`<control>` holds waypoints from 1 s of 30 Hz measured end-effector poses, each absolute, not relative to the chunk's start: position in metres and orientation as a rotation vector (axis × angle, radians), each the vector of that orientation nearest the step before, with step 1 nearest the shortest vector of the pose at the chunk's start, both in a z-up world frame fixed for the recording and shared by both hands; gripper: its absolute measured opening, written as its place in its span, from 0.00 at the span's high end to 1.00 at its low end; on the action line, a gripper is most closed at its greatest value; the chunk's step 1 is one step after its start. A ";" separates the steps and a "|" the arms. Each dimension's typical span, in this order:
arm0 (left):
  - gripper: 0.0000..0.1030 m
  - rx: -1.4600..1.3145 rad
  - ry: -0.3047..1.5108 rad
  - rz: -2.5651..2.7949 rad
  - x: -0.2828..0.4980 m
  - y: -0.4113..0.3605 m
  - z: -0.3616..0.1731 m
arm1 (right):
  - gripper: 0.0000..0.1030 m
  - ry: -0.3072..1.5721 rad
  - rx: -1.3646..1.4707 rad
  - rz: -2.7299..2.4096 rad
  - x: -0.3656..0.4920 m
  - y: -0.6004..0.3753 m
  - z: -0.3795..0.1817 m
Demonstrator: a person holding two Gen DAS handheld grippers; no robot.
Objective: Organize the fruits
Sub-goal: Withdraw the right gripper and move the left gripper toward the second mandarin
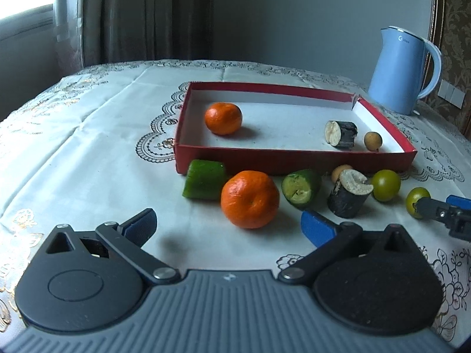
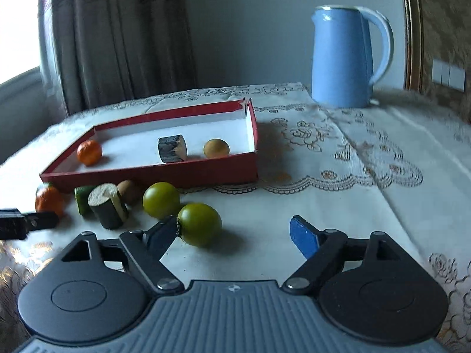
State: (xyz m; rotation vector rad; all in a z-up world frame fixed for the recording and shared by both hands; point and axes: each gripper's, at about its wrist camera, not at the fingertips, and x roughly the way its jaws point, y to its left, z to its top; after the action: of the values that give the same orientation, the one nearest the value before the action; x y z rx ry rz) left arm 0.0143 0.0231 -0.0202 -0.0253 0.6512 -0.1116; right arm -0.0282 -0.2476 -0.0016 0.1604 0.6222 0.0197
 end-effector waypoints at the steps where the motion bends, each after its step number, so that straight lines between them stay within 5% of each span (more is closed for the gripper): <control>1: 0.00 -0.030 0.653 -0.108 0.016 0.022 -0.021 | 0.13 0.624 0.178 0.017 -0.028 -0.250 -0.002; 7: 0.02 -0.050 0.664 -0.096 0.021 0.019 -0.023 | 0.00 0.625 0.210 -0.060 -0.028 -0.257 -0.003; 17: 0.18 -0.003 0.658 -0.087 0.026 0.009 -0.025 | 0.00 0.655 0.188 -0.028 -0.022 -0.253 -0.004; 28: 0.61 -0.010 0.634 -0.138 0.022 0.011 -0.023 | 0.00 0.655 0.156 -0.020 -0.023 -0.248 -0.004; 30: 0.61 -0.003 0.631 -0.138 0.021 0.008 -0.023 | 0.00 0.653 0.155 -0.022 -0.023 -0.247 -0.003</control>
State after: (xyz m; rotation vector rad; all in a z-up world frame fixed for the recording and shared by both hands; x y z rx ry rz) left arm 0.0212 0.0084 -0.0228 -0.0026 0.6305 -0.1376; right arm -0.0231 -0.2475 -0.0034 0.1548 0.6525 -0.0219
